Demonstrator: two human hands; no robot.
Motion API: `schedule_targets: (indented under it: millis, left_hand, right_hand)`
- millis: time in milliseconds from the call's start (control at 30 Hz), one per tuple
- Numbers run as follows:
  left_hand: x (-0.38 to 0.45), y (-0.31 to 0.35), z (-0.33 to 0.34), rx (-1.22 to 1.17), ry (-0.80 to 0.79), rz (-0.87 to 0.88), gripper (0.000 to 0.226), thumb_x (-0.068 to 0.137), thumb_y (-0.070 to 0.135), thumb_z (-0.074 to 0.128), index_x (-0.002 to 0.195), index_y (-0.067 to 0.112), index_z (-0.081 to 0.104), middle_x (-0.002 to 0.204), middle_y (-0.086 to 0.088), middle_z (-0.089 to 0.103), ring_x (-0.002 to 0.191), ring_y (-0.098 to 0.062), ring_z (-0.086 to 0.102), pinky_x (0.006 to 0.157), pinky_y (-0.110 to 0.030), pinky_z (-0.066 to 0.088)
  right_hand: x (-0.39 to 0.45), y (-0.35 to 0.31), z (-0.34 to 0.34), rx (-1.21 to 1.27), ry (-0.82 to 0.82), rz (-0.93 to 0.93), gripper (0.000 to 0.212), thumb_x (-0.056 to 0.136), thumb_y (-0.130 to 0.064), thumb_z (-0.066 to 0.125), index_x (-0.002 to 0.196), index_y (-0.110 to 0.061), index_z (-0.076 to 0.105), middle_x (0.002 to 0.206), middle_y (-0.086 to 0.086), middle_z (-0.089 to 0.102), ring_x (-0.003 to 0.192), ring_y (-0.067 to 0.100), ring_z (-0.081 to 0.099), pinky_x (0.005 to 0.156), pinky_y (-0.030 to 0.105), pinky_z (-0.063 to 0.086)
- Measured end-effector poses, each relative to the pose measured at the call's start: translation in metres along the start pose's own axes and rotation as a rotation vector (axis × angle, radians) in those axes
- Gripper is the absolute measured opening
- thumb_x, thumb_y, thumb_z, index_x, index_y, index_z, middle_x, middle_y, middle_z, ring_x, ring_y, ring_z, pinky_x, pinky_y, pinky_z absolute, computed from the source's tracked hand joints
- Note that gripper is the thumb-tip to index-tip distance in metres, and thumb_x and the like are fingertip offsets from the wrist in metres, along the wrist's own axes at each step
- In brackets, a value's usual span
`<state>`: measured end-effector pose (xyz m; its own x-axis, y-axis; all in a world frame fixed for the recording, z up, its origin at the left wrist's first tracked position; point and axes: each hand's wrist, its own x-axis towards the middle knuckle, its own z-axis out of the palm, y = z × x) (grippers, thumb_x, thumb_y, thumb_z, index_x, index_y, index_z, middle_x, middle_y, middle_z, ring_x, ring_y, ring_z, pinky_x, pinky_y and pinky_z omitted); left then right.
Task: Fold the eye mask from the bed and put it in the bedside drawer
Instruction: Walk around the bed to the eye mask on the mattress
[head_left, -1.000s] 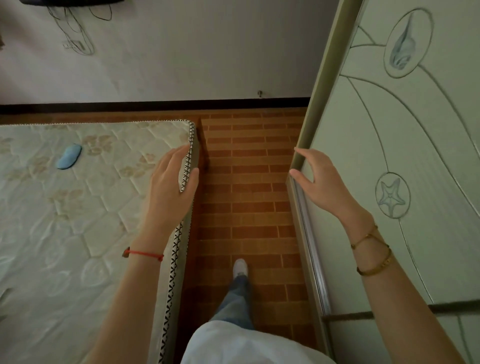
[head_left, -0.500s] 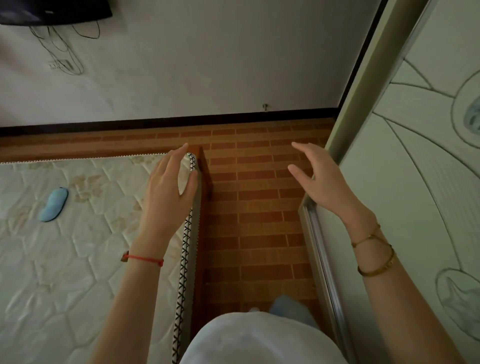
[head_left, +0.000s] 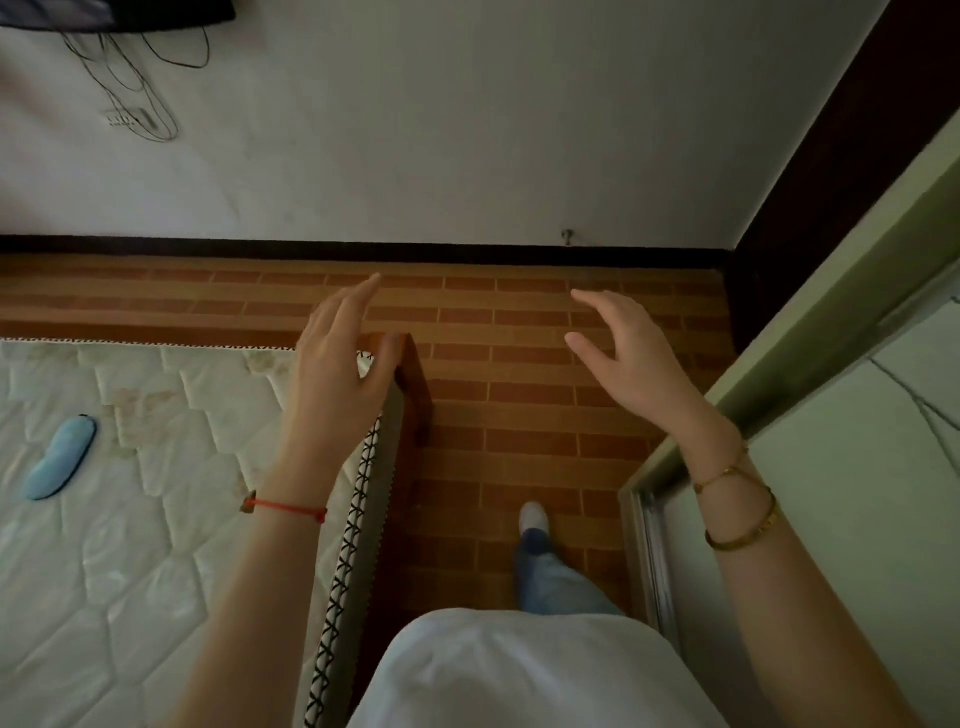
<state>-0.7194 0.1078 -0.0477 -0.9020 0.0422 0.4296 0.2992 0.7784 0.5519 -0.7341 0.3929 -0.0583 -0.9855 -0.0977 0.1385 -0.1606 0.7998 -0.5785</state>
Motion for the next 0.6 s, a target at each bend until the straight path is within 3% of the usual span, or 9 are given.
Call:
schedule_targets:
  millis: [233,367,600]
  left_hand:
    - [0.136,-0.006,0.049,0.077,0.099,-0.067,0.048,0.096,0.023,0.051,0.143,0.015,0.043,0.138,-0.004,0.055,0.131,-0.019,0.047,0.11,-0.039,0.039]
    - [0.184,-0.018,0.063,0.132,0.125,-0.133,0.048,0.097,0.023,0.052,0.143,0.015,0.042,0.138,-0.005,0.055,0.13,-0.019,0.048,0.109,-0.036,0.039]
    - [0.254,-0.057,0.086,0.172,0.164,-0.187,0.046,0.096,0.021,0.054,0.14,0.012,0.047,0.135,-0.007,0.058,0.128,-0.021,0.051,0.107,-0.029,0.036]
  right_hand:
    - [0.164,0.032,-0.025,0.037,-0.085,-0.083,0.051,0.095,-0.038,0.047,0.143,-0.025,0.035,0.15,-0.004,0.036,0.142,0.014,0.025,0.114,0.034,0.021]
    - [0.238,0.038,-0.024,0.057,-0.131,-0.141,0.05,0.095,-0.037,0.048,0.142,-0.023,0.036,0.148,-0.003,0.039,0.14,0.014,0.028,0.115,0.039,0.027]
    - [0.352,0.049,0.003,0.07,-0.21,-0.213,0.049,0.095,-0.037,0.048,0.141,-0.024,0.037,0.145,-0.003,0.041,0.137,0.013,0.032,0.113,0.034,0.029]
